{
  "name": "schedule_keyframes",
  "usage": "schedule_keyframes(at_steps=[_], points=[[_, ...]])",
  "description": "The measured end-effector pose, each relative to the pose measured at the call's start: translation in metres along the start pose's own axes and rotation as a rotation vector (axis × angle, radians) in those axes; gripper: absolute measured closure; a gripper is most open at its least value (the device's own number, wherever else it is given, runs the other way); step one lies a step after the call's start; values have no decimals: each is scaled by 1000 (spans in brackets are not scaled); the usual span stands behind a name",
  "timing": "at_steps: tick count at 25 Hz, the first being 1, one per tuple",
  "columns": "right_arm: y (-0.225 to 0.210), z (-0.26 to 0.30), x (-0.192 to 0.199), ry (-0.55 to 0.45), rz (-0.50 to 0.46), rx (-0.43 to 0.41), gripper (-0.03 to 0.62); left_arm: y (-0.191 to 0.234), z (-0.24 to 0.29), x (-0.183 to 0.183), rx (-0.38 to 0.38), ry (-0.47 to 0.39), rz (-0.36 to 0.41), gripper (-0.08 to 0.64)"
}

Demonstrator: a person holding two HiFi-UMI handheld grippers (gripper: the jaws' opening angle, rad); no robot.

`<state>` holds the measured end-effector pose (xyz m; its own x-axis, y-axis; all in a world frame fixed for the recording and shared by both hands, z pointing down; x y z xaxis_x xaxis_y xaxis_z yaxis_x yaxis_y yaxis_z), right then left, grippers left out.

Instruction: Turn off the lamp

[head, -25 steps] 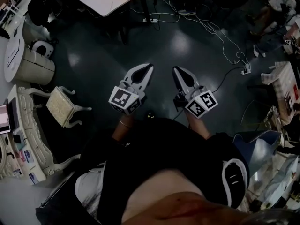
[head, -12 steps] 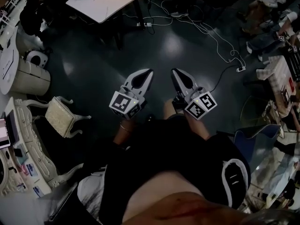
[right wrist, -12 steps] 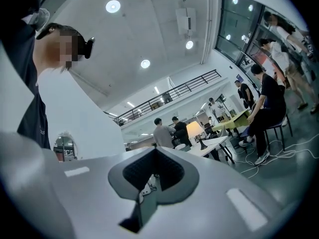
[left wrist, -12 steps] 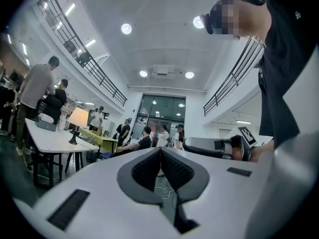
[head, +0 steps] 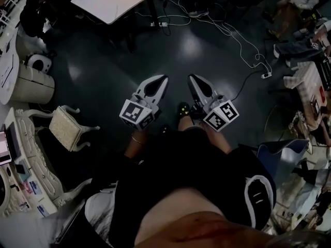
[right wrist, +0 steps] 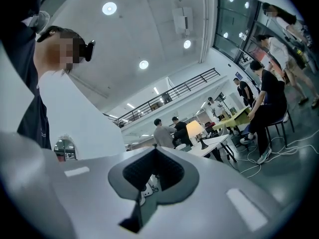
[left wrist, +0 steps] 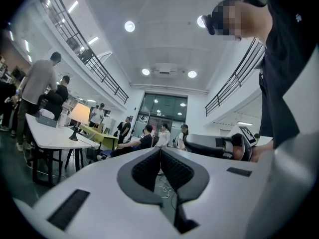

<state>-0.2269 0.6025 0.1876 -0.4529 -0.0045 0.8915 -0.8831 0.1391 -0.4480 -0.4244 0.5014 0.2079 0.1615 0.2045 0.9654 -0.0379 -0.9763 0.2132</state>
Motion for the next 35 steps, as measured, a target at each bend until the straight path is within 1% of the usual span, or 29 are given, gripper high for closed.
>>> schedule_keyframes(at_steps=[2, 6, 10, 17, 21, 25, 32, 35], points=[[-6, 3, -2, -2, 6, 2, 592, 3, 7, 1, 11, 4, 1, 552], [-25, 11, -8, -3, 16, -4, 592, 11, 29, 1, 8, 5, -8, 552], [-45, 24, -15, 3, 27, -11, 592, 22, 49, 1, 26, 17, 14, 552], [-80, 53, -30, 3, 31, -33, 592, 46, 79, -4, 2, 25, 33, 552], [-97, 70, -35, 4, 45, -51, 592, 59, 92, -6, -23, 35, 31, 552], [-111, 84, -42, 12, 51, -75, 592, 69, 107, -8, -30, 47, 46, 552], [-144, 105, -54, 13, 64, -89, 592, 88, 138, -9, -44, 51, 56, 552], [-157, 114, -59, 14, 72, -101, 592, 98, 151, -8, -57, 54, 73, 552]])
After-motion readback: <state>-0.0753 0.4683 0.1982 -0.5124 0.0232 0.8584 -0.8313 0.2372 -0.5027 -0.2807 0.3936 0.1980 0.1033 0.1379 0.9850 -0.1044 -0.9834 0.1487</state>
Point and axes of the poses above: the fingertips, and each gripper's own axes: z forward along the fingers, y to its left, x out of its underside, the point moved 10 cm from there along -z, backward along the fingers, and after that the axes turned 15 degrees about x, right-handed, at the moved point
